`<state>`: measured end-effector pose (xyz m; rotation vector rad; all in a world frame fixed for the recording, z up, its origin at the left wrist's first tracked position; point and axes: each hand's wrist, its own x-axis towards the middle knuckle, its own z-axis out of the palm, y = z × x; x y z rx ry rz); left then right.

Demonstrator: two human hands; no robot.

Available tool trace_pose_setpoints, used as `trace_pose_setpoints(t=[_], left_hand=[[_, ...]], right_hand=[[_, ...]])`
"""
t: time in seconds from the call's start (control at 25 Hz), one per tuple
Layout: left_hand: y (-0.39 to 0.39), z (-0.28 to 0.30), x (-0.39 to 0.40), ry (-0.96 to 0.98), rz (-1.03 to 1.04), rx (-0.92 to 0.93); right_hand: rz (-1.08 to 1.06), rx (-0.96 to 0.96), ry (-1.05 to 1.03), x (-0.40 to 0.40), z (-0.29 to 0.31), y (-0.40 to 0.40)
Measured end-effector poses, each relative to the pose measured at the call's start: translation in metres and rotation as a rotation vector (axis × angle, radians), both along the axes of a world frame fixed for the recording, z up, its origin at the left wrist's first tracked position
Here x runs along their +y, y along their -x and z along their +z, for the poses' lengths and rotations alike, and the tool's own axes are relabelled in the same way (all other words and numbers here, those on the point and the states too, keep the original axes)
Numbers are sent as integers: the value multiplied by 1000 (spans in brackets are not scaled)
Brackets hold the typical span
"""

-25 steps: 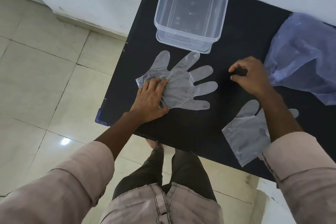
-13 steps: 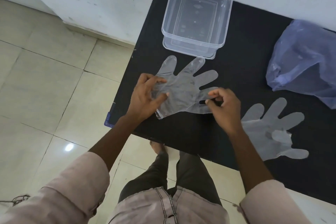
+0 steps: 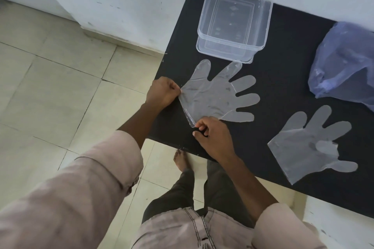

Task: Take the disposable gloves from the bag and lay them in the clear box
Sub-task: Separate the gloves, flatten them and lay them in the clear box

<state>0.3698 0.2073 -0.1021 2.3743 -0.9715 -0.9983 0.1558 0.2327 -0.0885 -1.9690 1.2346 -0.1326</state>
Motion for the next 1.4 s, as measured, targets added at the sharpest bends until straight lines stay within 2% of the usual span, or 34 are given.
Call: trace_pose_setpoints(t=[0.16, 0.28, 0.4, 0.56, 0.68, 0.8, 0.92, 1.04, 1.16, 1.24, 1.4], left_hand=[[7, 2, -1, -43, 61, 33], [13, 9, 3, -28, 230, 205], [25, 16, 11, -16, 391, 375], [34, 26, 12, -13, 645, 645], [36, 35, 9, -24, 731, 807], [39, 42, 7, -17, 767, 923], [43, 51, 7, -3, 770, 962], [46, 70, 8, 78, 691, 870], [40, 89, 26, 387, 472, 604], [29, 99, 40, 569, 254, 473], [16, 125, 21, 631, -319, 207]], right_hand=[[-37, 21, -26, 5, 1, 4], [-143, 58, 16, 12, -4, -1], [-284, 69, 142, 23, -10, -24], [-320, 188, 265, 29, -22, -49], [-374, 233, 313, 25, -28, -45], [-406, 147, 369, 18, -27, -29], [-431, -11, 367, 9, -12, -11], [-413, -120, 413, 0, 22, 6], [-346, -128, 428, -17, 65, 22], [-268, -109, 423, -36, 95, 30], [-52, -99, 407, -70, 163, 42]])
